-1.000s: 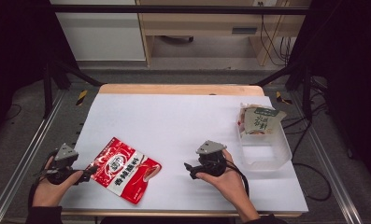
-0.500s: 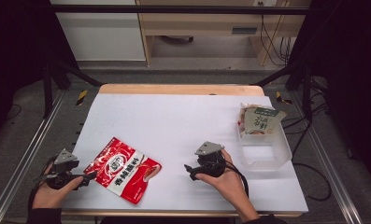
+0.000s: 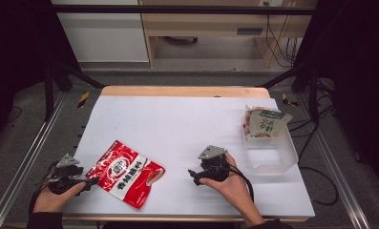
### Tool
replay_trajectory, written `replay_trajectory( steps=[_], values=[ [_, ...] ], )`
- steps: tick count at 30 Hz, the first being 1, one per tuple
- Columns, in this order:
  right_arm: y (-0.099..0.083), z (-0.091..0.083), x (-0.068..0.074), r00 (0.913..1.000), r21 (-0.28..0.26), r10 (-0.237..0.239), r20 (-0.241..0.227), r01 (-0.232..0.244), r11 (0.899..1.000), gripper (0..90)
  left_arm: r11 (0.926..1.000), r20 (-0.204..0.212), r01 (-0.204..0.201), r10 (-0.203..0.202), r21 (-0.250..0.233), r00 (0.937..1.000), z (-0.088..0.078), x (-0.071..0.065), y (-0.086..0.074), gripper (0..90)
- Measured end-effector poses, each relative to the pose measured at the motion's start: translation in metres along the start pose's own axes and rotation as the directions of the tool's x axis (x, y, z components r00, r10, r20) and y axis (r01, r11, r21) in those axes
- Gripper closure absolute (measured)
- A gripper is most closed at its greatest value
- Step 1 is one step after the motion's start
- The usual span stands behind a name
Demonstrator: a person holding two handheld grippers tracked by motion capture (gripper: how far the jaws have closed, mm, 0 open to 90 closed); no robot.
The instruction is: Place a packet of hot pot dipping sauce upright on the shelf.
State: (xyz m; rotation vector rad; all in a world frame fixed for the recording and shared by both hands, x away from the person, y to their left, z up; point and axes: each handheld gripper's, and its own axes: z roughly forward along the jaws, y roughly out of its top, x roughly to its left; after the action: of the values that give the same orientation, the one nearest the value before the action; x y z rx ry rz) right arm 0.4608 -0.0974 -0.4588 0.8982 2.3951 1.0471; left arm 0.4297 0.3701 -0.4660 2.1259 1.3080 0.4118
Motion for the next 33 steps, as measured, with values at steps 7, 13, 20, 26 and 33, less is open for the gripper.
replay_trajectory(
  steps=[7, 13, 20, 26, 33],
  values=[
    [0.0, 0.001, 0.0, 1.0, 0.006, -0.003, -0.002, 0.003, 1.0, 12.0, 0.9999, 0.01, -0.005, 0.005, 0.01, 0.9999, 0.002, -0.002, 0.0, 23.1],
    [0.0, 0.001, 0.0, 1.0, 0.007, -0.005, -0.002, 0.005, 1.0, 12.0, 0.9999, 0.023, -0.01, 0.01, 0.007, 0.9997, 0.002, -0.004, 0.001, 25.7],
    [-0.001, 0.001, 0.0, 0.9999, 0.014, -0.011, 0.002, 0.011, 1.0, 12.1, 0.9998, 0.049, -0.018, 0.018, -0.001, 0.9986, 0.0, -0.006, 0.002, 33.6],
    [-0.001, 0.001, 0.0, 0.9998, 0.021, -0.019, 0.003, 0.019, 1.0, 12.0, 0.9998, 0.065, -0.01, 0.011, -0.02, 0.9978, -0.004, -0.01, 0.004, 38.9],
    [-0.001, 0.002, 0.001, 0.9998, 0.026, -0.021, 0.002, 0.021, 0.999, 12.1, 0.999, 0.108, 0.014, -0.009, -0.043, 0.9941, -0.008, -0.009, 0.005, 47.5]
  ],
)
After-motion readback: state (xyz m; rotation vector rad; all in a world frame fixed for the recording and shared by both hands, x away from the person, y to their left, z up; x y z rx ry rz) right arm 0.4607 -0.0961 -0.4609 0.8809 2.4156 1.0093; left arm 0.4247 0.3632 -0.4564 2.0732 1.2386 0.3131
